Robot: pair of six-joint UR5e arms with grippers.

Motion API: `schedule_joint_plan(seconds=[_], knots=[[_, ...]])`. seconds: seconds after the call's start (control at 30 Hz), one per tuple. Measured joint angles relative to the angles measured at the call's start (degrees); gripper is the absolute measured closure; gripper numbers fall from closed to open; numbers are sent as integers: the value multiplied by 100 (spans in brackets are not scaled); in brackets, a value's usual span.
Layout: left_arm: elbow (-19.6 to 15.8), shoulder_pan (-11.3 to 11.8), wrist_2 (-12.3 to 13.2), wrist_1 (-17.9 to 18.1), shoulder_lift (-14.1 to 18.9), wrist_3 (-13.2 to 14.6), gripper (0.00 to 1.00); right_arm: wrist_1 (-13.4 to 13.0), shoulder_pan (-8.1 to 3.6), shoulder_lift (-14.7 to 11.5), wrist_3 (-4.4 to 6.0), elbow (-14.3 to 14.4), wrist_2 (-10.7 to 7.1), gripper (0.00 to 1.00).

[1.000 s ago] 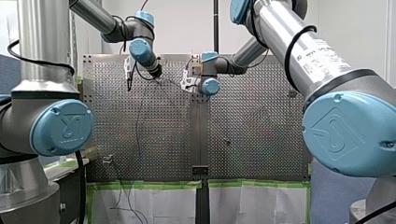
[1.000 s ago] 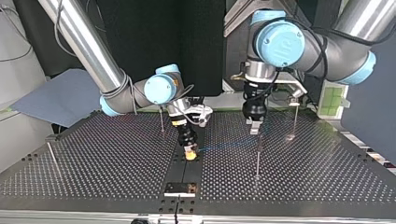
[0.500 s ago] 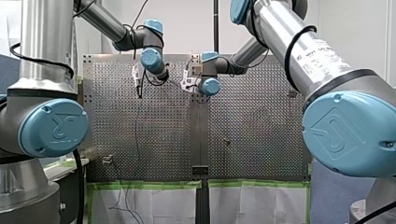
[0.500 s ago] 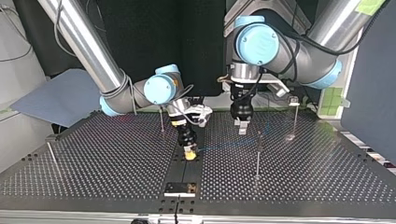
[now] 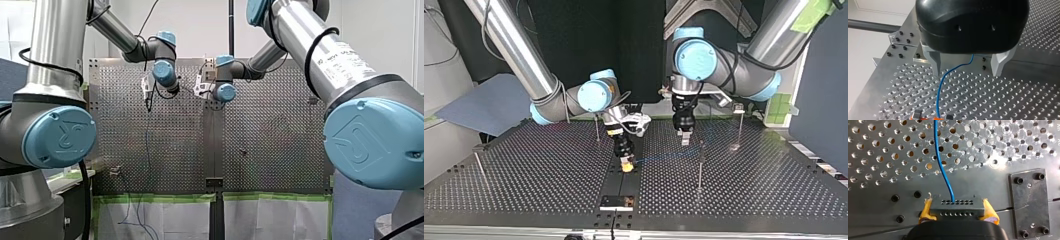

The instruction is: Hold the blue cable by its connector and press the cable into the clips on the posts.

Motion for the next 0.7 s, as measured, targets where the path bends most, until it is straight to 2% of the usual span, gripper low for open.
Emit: schedule_joint_plan(seconds=[0.3,0.7], knots=[[139,13,-118,257,-26,6,0,-4,-6,0,-9,0,-2,100],[685,7,-260,-58,-385,83,0,-4,-7,1,-11,0,-3,100]])
